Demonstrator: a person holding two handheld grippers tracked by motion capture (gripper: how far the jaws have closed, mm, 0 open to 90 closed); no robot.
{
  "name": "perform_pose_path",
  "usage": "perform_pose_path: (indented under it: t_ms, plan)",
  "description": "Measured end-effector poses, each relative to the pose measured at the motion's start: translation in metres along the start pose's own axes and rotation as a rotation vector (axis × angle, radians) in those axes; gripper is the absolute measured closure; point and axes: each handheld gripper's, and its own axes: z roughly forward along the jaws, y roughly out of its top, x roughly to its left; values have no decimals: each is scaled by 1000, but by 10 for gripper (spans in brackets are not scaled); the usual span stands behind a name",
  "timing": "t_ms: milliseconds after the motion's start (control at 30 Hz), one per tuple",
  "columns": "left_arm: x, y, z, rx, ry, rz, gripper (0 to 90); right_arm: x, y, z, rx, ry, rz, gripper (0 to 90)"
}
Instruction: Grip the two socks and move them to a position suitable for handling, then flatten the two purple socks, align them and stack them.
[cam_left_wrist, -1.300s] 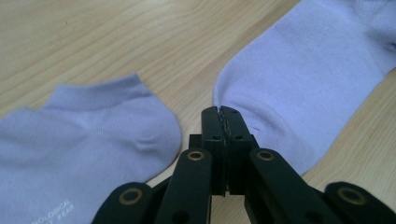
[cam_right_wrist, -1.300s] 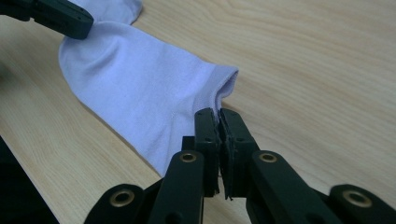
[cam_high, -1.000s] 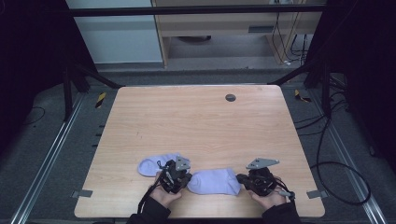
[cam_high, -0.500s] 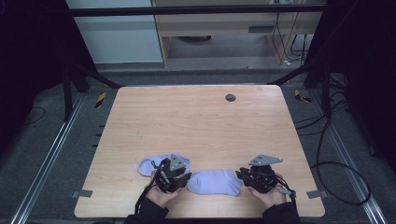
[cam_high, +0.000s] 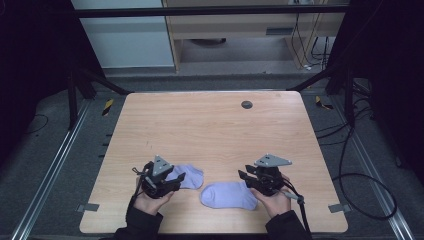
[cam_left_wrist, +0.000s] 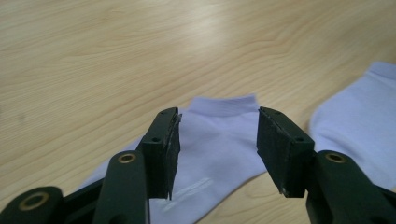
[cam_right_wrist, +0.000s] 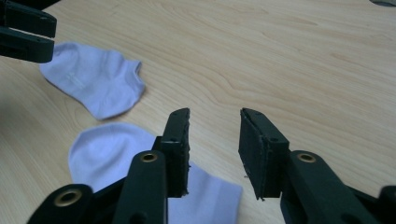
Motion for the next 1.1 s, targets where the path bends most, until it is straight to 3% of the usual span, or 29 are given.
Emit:
perform_pose_path:
  t_ms: [33, 67, 100, 133, 167, 267, 467, 700, 1100]
  plan:
    - [0, 0, 0, 0, 0, 0, 481, 3, 2, 3, 1, 3, 4, 608]
    - [11, -4, -4, -8, 23, -21, 476, 5, 5, 5, -4, 6, -4, 601]
    - [11, -4, -4, -8, 23, -21, 466, 5, 5, 5, -4, 6, -4, 601]
    - [22, -8, -7, -10, 47, -43, 457, 11, 10, 10, -2, 12, -10, 592]
    - [22, -8, -7, -10, 47, -43, 454, 13, 12, 13, -2, 16, -21, 588]
    - [42, -17, -11, 3, 85, -78, 455, 20, 17, 23, -5, 34, -16, 583]
    - [60, -27, -11, 26, 121, -107, 472, 32, 21, 44, 3, 50, -4, 580]
    - [73, -36, -10, 45, 145, -124, 510, 43, 29, 67, 8, 51, 6, 571]
    - [77, -40, 0, 99, 145, -109, 580, 60, 31, 100, 72, 52, -14, 588]
